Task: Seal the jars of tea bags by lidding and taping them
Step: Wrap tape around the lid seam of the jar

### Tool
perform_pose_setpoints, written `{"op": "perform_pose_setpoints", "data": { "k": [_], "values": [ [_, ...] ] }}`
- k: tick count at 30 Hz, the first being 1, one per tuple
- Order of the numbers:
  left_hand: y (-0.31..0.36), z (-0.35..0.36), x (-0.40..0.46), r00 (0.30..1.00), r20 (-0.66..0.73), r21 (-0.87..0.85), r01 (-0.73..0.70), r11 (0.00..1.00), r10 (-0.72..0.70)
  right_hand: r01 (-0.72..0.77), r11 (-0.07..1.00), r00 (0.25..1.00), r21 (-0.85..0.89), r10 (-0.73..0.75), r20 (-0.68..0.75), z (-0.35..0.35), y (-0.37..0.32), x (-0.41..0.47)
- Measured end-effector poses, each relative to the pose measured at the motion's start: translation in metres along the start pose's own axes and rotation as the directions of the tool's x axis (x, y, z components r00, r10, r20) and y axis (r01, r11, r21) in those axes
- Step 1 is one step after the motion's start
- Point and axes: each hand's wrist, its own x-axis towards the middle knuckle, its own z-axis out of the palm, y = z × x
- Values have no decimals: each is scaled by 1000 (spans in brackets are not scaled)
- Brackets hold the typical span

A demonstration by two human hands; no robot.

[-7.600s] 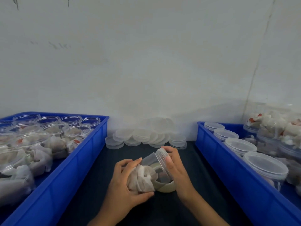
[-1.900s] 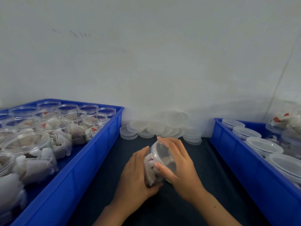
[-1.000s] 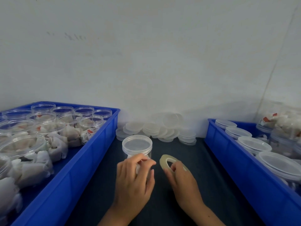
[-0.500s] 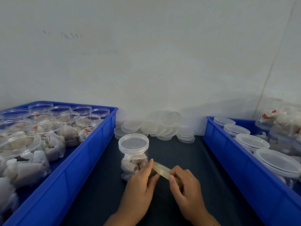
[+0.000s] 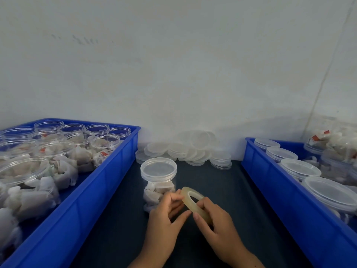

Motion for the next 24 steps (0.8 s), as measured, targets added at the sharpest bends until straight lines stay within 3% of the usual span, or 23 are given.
{"op": "perform_pose_setpoints", "data": {
  "k": [5, 11, 15, 24],
  "values": [
    [1, 1, -1, 998, -22, 65, -49, 997, 50, -28, 997, 999, 79, 24, 48, 0, -1, 0],
    [8, 2, -2, 985, -168, 61, -29, 998, 39, -39, 993, 998, 110, 34, 47, 1, -1, -1],
    [8, 1, -1, 984, -163, -32, 62, 998, -66, -26, 997, 996, 77, 19, 90, 2, -1, -1],
    [9, -2, -2, 988, -153, 59, 38, 998, -29, -28, 999, 988, 27, 24, 154, 3, -2, -1]
  ]
}}
